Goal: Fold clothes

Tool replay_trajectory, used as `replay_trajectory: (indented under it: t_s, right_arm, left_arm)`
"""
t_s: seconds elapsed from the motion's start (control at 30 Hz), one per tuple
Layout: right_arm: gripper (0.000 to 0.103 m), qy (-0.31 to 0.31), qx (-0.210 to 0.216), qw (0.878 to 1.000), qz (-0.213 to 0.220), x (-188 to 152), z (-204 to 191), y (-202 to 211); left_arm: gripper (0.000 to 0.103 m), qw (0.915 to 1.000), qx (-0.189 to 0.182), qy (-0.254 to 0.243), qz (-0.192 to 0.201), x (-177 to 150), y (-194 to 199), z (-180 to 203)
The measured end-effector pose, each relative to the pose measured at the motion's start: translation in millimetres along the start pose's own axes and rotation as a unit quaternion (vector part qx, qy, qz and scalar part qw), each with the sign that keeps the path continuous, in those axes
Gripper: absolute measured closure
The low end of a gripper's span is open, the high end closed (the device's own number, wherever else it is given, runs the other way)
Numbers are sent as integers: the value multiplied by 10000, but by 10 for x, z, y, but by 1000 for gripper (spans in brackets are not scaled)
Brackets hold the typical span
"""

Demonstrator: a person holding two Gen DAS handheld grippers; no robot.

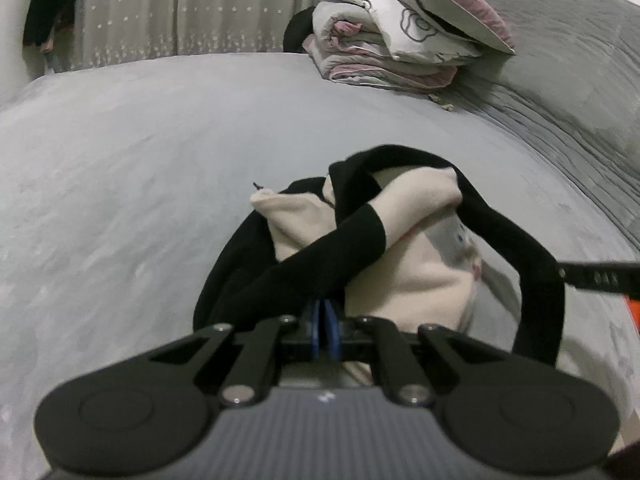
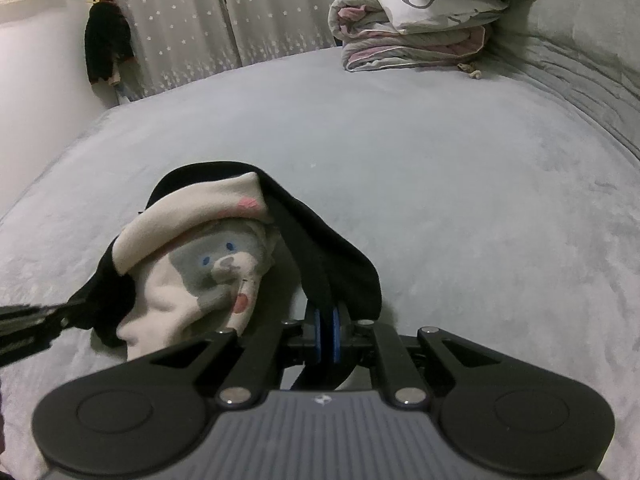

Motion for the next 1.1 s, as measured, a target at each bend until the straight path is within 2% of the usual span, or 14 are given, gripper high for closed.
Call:
replay_trajectory:
  t_s: [0.27,0.47,0.7,0.87,0.97,1.03,1.07,1.1]
  right_arm:
    - [94,46,-172,9998,127,43,102,24]
    - [94,52,-320,9994,140,59,228,54]
    - [94,12,-568,9984,-47,33,389,-38]
    - [94,67,-629,9977,-225,-3,391,-147]
    - [94,58,-578,9980,-267,-5,351,-165]
    - [89,34,-535,9982,-274,13,329,-173]
    - [80,55,-496,9984,-259,16,299,-166]
    - [69,76,-458,9986,-244,18,269,-160]
  left_arm:
    - [98,9999,-78,-144,16,-186,271,-89]
    - [98,9994,-222,-212,-136,-423,426,-203]
    - [100,9980,-283,-317,-477,-699,460,-340]
    - [100,9949,-230,-323,-931,-887,357,-445]
    - [99,9948,-356,-283,-916,-879,361,-494]
    - [92,9948,-444,-233,-886,-852,375,-527]
    - [88,9950,-466,-214,-860,-838,385,-542]
    - [75,9951,-488,-194,-834,-825,395,-558]
Point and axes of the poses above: each gripper's, at about its wrist camera, not at the fingertips, and y roughly against the way its jaws point, z to its right, x to its top, the point moved 5 cm from there along -y, roughly the way its jaws point, and after that the axes turned 5 degrees about -y, right-handed, at the moved point
